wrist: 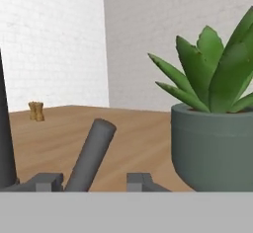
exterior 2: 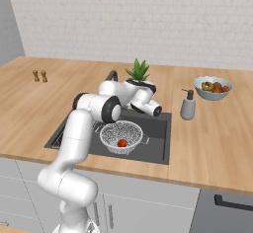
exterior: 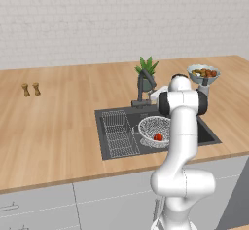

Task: Put the colander in the sink, put the apple in the colander, and turn on the sink faucet and pour water over the colander.

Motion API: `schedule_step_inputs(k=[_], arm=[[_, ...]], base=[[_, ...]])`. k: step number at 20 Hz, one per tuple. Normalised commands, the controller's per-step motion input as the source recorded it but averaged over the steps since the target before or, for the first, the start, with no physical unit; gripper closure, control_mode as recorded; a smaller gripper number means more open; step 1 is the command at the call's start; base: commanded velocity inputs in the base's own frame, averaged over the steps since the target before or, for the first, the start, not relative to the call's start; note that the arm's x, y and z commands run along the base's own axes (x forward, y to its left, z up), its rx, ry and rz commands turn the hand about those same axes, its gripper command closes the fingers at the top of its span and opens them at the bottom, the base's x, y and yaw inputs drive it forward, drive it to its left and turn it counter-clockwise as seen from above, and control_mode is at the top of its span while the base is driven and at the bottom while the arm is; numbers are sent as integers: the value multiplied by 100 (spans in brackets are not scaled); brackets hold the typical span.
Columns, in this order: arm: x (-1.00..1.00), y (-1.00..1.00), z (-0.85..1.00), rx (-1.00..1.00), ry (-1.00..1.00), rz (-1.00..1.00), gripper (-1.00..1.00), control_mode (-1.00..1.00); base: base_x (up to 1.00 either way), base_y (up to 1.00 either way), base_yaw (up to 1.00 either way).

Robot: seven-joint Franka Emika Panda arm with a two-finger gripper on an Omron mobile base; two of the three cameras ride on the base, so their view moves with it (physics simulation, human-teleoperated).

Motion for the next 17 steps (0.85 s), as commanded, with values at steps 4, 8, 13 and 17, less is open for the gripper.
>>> schedule_step_inputs(k=[4, 8, 13, 17], arm=[[2, -62, -30, 0, 1, -4, 100, -100], [0, -57, -24, 0, 0, -3, 100, -100], [-22, -30, -4, 0, 0, -3, 100, -100], [-51, -21, 0, 0, 0, -4, 100, -100]], base=[[0, 0, 0], [0, 0, 0], [0, 0, 0], [0, 0, 0]])
